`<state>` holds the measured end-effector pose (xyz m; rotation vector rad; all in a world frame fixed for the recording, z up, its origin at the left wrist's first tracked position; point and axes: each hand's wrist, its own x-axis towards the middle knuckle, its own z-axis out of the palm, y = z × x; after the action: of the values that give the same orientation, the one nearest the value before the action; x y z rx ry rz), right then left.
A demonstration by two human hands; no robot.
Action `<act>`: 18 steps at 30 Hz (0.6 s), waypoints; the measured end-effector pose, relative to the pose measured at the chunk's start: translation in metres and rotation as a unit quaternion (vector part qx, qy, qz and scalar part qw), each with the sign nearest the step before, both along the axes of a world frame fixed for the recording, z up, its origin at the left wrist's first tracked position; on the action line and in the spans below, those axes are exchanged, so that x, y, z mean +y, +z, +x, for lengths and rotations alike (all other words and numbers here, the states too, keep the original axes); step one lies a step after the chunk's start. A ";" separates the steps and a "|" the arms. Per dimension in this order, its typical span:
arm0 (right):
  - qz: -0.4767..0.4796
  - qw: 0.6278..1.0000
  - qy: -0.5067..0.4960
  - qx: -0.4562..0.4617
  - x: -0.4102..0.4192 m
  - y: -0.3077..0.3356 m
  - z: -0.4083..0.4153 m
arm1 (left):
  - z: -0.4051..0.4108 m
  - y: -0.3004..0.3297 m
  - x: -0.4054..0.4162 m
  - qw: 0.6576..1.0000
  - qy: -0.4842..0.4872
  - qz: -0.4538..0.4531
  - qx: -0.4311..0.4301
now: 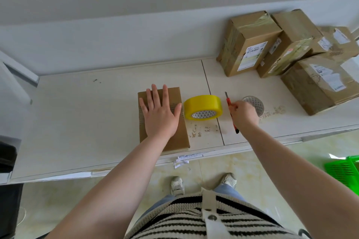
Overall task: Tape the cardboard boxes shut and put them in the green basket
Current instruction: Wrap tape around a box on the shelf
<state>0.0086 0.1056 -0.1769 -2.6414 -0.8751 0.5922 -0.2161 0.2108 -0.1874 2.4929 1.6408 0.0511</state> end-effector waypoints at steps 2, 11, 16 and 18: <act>0.034 0.998 0.023 -0.056 0.016 0.012 -0.006 | 0.000 0.000 0.000 1.000 -0.002 0.003 0.000; -0.027 0.918 0.391 0.068 0.088 0.050 -0.057 | 0.000 0.003 0.001 1.000 0.004 0.010 0.000; -0.100 0.912 0.381 0.119 0.079 0.057 -0.023 | 0.000 0.001 -0.001 1.000 0.004 0.012 0.001; -0.164 0.895 0.400 0.111 0.086 0.067 -0.016 | 0.000 0.001 -0.001 1.000 0.003 0.010 0.000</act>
<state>-0.0073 0.1914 -0.1096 -2.3018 -1.9353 1.2967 -0.2164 0.2102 -0.1864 2.5037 1.6559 0.0690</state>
